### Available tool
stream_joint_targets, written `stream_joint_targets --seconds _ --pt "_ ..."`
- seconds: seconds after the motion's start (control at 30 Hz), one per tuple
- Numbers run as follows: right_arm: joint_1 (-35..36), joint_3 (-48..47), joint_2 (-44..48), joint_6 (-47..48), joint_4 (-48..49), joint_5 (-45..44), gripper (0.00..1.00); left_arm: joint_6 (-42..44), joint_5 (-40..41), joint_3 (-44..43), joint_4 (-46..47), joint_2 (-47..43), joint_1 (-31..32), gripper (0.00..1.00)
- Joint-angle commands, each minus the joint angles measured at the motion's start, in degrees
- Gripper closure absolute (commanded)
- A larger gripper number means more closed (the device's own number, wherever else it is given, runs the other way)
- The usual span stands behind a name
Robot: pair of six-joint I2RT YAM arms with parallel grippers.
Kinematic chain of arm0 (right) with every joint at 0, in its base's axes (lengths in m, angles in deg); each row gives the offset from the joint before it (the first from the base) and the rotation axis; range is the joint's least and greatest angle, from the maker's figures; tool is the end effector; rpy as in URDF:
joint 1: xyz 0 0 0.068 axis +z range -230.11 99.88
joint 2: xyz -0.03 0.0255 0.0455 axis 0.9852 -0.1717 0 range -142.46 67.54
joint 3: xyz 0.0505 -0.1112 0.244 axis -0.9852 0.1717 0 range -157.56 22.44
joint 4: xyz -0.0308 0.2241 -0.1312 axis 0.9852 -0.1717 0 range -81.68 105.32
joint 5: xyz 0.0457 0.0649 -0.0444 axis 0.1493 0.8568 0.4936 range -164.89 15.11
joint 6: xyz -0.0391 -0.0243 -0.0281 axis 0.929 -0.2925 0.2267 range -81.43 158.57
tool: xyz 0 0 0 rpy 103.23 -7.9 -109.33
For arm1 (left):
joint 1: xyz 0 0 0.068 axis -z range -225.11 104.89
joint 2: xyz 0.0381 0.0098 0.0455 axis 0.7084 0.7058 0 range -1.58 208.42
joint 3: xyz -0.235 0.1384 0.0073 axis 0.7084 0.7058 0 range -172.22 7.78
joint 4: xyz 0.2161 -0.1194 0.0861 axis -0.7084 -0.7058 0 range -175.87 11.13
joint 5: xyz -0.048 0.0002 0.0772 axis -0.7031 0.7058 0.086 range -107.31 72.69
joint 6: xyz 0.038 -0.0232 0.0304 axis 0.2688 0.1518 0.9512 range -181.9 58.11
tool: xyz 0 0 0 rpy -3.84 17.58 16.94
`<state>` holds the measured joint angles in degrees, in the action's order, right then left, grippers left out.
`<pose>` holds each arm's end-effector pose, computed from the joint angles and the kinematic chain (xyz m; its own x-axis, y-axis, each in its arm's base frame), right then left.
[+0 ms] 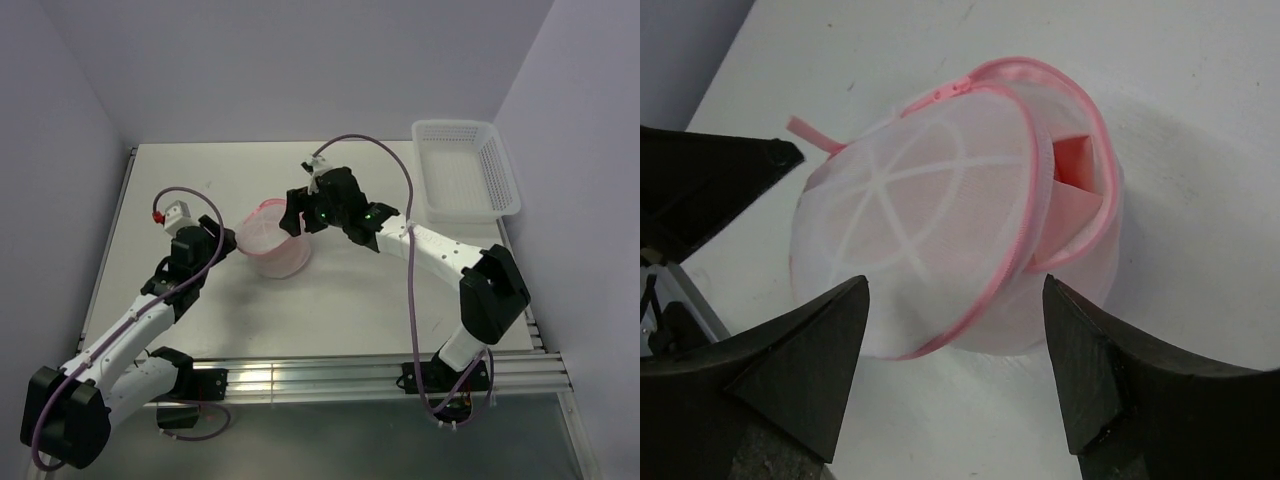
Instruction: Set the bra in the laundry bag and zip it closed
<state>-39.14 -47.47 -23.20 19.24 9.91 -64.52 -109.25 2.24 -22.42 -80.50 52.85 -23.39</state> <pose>0.2763 0.2485 0.2982 -0.5688 -0.0629 -0.8201 -0.6133 0.6969 0.3719 0.2007 -0.0671 0.2355 -0.3253 -0.6167 -0.7169 -0.2516 0.7872 -0.5630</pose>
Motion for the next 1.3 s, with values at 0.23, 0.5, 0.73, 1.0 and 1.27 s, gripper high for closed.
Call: stream_joint_targets --seconds 0.23,0.5,0.73,1.0,1.27 --pt "0.07 1.00 -0.23 -2.38 2.07 -3.78 0.83 0.16 1.90 0.75 8.30 0.93 -1.06 0.51" --pt "-2.99 6.00 4.25 0.17 2.68 0.15 0.97 1.74 -8.80 1.45 10.16 -0.55 -1.41 0.88" --pt "-9.15 5.49 3.82 10.17 2.16 20.73 0.99 2.79 -13.65 1.55 8.48 -1.97 -1.41 0.58" --pt "-11.35 -3.56 -4.00 20.81 -5.75 32.16 1.00 4.37 -25.17 -3.20 15.34 8.66 -1.41 0.48" --pt "-11.53 -5.50 -5.67 19.51 -4.35 30.68 1.00 3.41 -27.19 -2.06 16.48 10.17 -1.41 0.93"
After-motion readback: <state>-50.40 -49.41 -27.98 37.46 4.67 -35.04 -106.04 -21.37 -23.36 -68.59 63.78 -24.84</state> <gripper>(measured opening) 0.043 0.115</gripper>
